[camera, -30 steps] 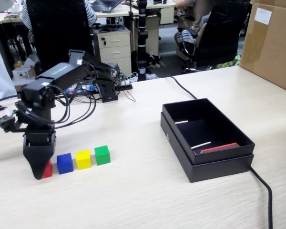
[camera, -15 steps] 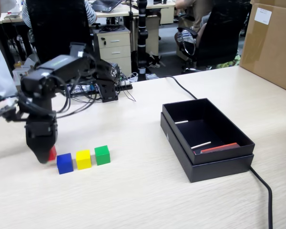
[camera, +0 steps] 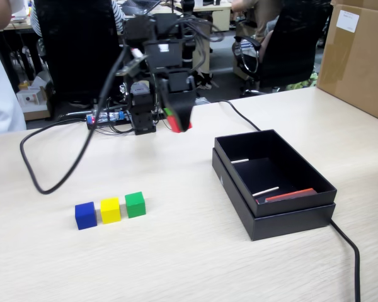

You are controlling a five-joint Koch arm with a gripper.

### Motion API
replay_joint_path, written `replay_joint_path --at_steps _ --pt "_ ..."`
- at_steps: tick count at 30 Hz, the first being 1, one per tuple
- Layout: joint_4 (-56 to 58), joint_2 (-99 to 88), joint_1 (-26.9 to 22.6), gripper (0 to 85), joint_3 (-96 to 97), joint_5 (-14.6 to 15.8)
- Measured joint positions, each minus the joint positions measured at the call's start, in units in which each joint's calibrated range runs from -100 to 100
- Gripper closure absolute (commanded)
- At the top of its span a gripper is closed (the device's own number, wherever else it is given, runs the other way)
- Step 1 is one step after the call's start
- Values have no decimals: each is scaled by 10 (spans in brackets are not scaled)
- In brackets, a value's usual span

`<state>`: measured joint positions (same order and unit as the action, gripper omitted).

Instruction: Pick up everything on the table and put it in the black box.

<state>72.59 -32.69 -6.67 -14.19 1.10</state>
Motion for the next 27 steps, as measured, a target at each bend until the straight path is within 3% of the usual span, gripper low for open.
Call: replay_joint_path --at_steps 1,8,19,23,27 --pt "0 22 -31 826 -5 24" --pt "0 234 -84 826 -165 61" --pt "0 353 -100 785 -185 76" --pt "0 356 -101 648 -184 78" --pt "0 355 -104 584 -185 78"
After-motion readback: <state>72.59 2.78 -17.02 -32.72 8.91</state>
